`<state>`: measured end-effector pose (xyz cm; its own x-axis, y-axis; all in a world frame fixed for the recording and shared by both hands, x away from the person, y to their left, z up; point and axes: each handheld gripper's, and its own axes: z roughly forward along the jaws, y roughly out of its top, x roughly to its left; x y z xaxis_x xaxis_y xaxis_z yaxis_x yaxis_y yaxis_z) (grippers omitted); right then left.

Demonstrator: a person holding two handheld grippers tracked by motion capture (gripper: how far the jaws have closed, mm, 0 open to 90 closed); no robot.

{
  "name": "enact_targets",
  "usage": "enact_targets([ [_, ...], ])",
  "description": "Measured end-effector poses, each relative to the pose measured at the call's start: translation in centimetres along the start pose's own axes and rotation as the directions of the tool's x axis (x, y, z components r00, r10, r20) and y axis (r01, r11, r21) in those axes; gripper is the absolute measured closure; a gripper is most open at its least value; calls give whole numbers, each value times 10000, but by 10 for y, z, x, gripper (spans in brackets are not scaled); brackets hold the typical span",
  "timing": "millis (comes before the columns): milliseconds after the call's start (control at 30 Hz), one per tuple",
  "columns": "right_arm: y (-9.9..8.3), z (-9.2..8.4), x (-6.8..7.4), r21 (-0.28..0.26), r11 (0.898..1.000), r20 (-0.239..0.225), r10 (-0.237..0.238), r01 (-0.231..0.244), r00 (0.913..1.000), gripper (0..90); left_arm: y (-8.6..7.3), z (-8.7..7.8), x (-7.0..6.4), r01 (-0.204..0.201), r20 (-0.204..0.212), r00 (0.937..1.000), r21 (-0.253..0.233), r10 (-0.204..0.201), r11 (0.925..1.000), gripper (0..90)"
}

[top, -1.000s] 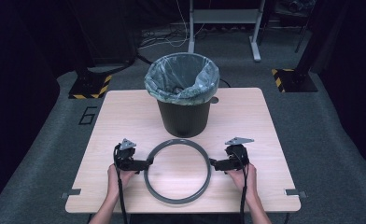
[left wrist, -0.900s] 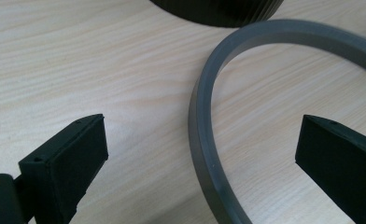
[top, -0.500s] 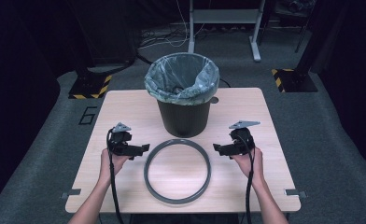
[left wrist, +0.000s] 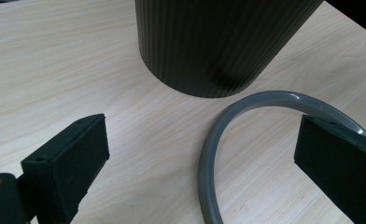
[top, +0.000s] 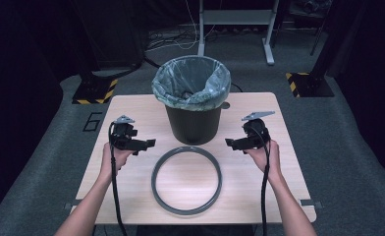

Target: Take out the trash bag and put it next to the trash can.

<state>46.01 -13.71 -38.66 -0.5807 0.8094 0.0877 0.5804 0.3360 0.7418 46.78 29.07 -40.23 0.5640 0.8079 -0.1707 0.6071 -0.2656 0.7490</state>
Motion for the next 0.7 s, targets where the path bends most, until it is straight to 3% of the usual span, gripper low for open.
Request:
enact_targets([
  [100,9,-3,-2,-7,9999,7,-107,107,9999,108,6,-2,2,-14,-6,10000,22,14,10000,29],
  [333,27,-9,-10,-180,9997,-159,133,-136,9998,118,24,-8,7,205,257,9995,119,-208,9997,31],
  [700,52,-16,-17,-216,9993,-163,305,-309,9994,124,56,-25,12,-19,393,9992,121,14,9999,33],
])
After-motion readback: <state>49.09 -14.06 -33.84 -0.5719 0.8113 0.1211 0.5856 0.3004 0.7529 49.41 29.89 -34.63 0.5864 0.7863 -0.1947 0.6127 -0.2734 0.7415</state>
